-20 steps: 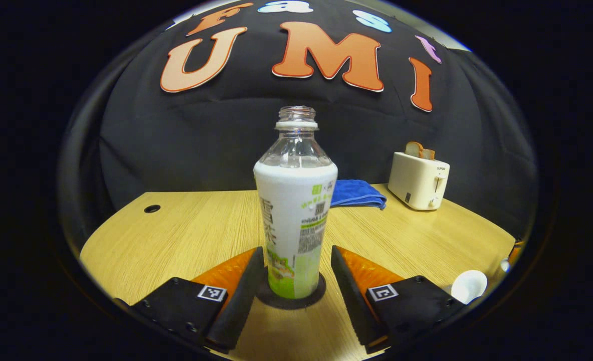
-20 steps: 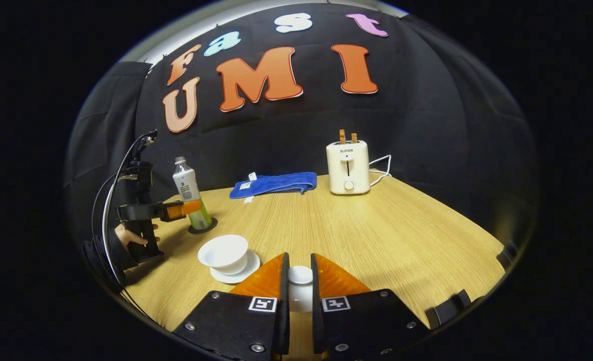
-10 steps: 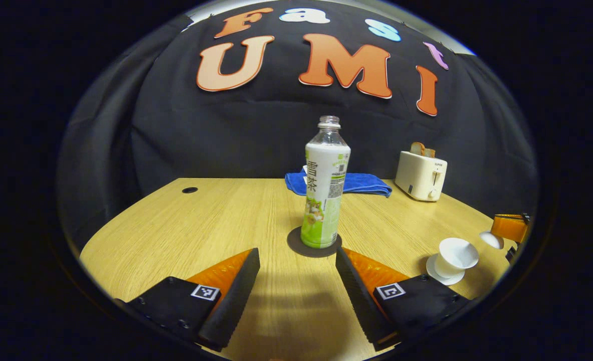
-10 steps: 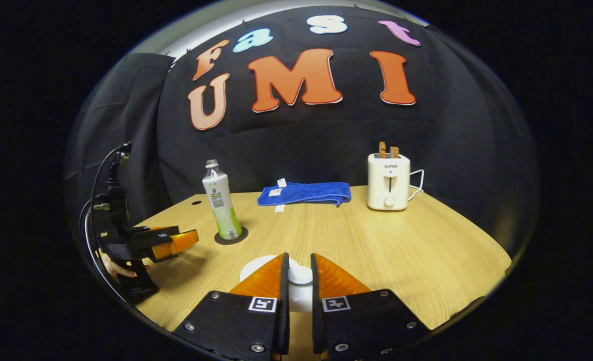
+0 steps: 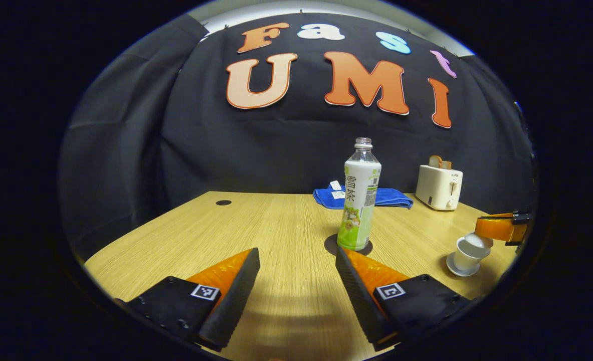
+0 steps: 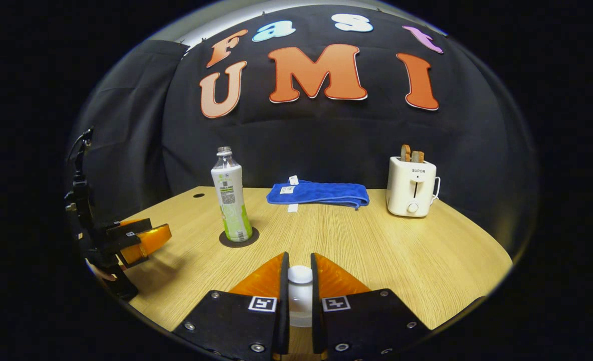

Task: Open the teacup lid with one hand, grasp the water bottle and pour water into the teacup with the other hand; after pouring, place the water bottle on the coaster and then close the teacup lid.

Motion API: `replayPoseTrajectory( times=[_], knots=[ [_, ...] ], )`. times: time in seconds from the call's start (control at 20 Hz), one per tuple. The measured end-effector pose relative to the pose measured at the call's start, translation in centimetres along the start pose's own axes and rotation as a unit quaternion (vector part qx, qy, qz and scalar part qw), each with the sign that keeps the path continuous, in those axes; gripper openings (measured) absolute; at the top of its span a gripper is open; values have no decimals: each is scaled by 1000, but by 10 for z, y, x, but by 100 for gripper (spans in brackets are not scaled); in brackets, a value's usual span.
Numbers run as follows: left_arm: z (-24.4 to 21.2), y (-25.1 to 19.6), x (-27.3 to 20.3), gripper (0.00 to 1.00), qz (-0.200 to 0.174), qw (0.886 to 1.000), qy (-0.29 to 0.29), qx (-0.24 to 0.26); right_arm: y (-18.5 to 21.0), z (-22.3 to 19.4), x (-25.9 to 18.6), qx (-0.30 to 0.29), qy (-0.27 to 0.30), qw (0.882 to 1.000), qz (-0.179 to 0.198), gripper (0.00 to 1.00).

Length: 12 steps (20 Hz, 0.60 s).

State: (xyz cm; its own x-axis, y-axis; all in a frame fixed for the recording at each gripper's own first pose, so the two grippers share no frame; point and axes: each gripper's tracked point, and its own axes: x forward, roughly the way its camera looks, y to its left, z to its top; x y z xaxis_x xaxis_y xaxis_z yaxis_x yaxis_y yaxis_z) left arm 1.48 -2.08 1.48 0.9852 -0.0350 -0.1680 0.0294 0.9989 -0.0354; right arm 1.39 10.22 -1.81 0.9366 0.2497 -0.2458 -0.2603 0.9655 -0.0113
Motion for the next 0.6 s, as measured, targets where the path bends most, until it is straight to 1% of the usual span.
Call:
replayPoseTrajectory(
  times=[0.1, 0.2, 0.3, 0.45, 0.5, 0.55, 0.6],
  knots=[
    [3, 6, -1, 98, 13, 1000, -14, 13, 1, -4, 3, -7, 3, 1000, -6, 18],
    [9, 7, -6, 98, 19, 999, -29, 18, 0, -10, 6, -16, 11, 1000, -11, 19],
    [10, 10, -7, 96, 27, 999, -37, 25, -1, -15, 8, -23, 16, 999, -16, 22],
    [13, 9, -11, 98, 31, 998, -49, 37, -1, -15, 5, -31, 12, 999, -22, 26],
    [16, 8, -12, 98, 33, 997, -56, 47, -2, -15, 4, -35, 12, 999, -24, 23],
    [17, 5, -13, 98, 33, 996, -62, 59, -3, -16, 3, -36, 11, 999, -24, 27],
    [20, 2, -17, 98, 33, 994, -70, 72, -3, -15, 0, -35, 10, 999, -22, 36]
  ],
)
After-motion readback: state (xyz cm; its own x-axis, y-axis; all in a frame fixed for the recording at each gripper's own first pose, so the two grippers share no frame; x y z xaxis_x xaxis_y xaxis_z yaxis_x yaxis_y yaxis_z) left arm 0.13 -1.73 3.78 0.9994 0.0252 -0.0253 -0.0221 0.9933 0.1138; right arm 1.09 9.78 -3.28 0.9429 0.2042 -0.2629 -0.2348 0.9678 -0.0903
